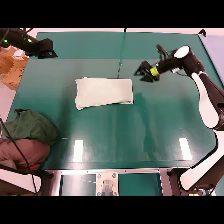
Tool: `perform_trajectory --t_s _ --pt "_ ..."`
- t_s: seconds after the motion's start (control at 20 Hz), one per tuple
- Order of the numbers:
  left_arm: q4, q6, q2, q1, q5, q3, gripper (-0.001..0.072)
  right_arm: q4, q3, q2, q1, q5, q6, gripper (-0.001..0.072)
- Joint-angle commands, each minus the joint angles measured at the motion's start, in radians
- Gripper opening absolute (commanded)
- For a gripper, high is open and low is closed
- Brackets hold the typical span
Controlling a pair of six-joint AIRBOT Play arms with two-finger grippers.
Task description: Fold the shirts.
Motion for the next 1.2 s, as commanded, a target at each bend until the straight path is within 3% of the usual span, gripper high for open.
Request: perform_trajectory --t_s 0.0,0.35,0.4,0.45,0.5,0.7,0.95,1.15 --pt "0.015 -0.001 0.0 0.0 -0.004 0.0 0.0025 0.045 -0.162 -0.001 -0.028 -0.063 -0.057 0.0538" --pt "0.034 -0.017 0.0 0.0 -0.026 0.0 0.0025 0.283 -0.219 -0.074 0.164 -0.269 -0.118 0.0533" --pt "0.037 -0.017 0.0 0.0 -0.031 0.0 0.0025 0.295 -0.211 -0.074 0.177 -0.292 -0.119 0.0418" --pt "0.039 -0.017 0.0 0.0 -0.035 0.0 0.0025 0.297 -0.193 -0.074 0.18 -0.294 -0.119 0.018" --pt "0.039 -0.017 0.0 0.0 -0.043 0.0 0.0025 0.298 -0.17 -0.073 0.174 -0.286 -0.118 0.0029" --pt "0.052 -0.017 0.0 0.0 -0.065 0.0 0.0025 0.262 -0.099 -0.01 0.022 -0.192 -0.086 0.0013" --pt "0.056 -0.017 0.0 0.0 -0.084 0.0 0.0025 -0.14 -0.1 0.217 -0.355 0.023 0.046 0.0012" --pt "0.056 -0.024 0.0 0.0 -0.084 0.0 0.0025 -0.33 -0.195 0.386 -0.688 0.077 0.047 0.0012"
